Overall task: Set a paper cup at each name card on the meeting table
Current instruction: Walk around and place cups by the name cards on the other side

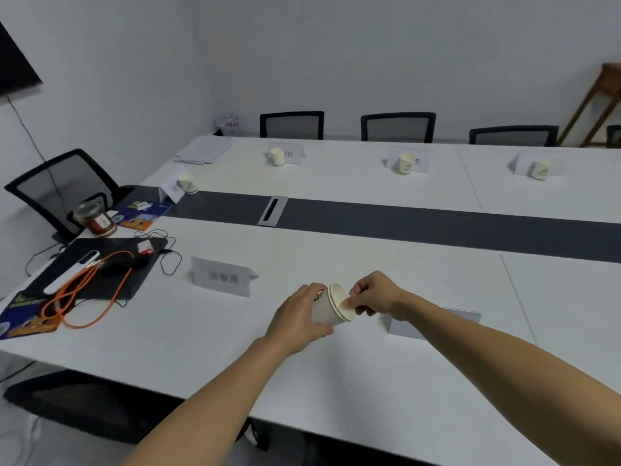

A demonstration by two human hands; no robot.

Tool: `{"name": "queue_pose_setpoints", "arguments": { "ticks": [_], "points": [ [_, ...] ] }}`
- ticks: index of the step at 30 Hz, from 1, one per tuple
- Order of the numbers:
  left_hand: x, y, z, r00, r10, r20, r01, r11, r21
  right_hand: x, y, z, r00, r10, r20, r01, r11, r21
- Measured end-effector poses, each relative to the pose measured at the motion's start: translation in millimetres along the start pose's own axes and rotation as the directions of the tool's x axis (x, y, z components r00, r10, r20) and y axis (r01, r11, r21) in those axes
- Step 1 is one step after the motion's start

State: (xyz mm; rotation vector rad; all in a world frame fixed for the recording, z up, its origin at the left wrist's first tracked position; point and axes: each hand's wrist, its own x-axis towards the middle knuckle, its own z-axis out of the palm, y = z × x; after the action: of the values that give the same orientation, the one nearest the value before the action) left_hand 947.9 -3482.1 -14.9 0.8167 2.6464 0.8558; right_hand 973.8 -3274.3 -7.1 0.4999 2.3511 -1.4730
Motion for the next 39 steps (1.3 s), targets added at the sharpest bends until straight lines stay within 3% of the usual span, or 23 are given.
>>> {"name": "queue_pose_setpoints", "arguments": {
  "ticks": [13,18,22,29,39],
  "points": [
    [49.5,-5.3,11.0,0.995,0.033,0.097,-0.035,0.999,0.013,-0.5,15.5,-56.7,0.974,0.110,-0.200,-0.092,0.991,0.097],
    [76.5,-7.0,22.0,0.990,-0.031,0.138,0.026,0.999,0.037,24.3,36.4,-119.9,0.894,0.186,-0.407,-0.117,0.975,0.188],
    [94.5,-8.2,38.0,0.981,-0.072,0.177,0.067,0.997,0.037,59.8,75.7,-150.8,0.817,0.250,-0.519,-0.235,0.967,0.096],
    [107.7,-20.6,73.0,0.951,-0.162,0.263,0.152,0.987,0.058,106.6,154.6,-147.3,0.769,0.386,-0.510,-0.472,0.881,-0.044],
    [106.4,-25.0,85.7,0.936,-0.227,0.268,0.213,0.974,0.081,119.5,174.0,-138.9,0.770,0.456,-0.445,-0.552,0.827,-0.107]
  ]
}}
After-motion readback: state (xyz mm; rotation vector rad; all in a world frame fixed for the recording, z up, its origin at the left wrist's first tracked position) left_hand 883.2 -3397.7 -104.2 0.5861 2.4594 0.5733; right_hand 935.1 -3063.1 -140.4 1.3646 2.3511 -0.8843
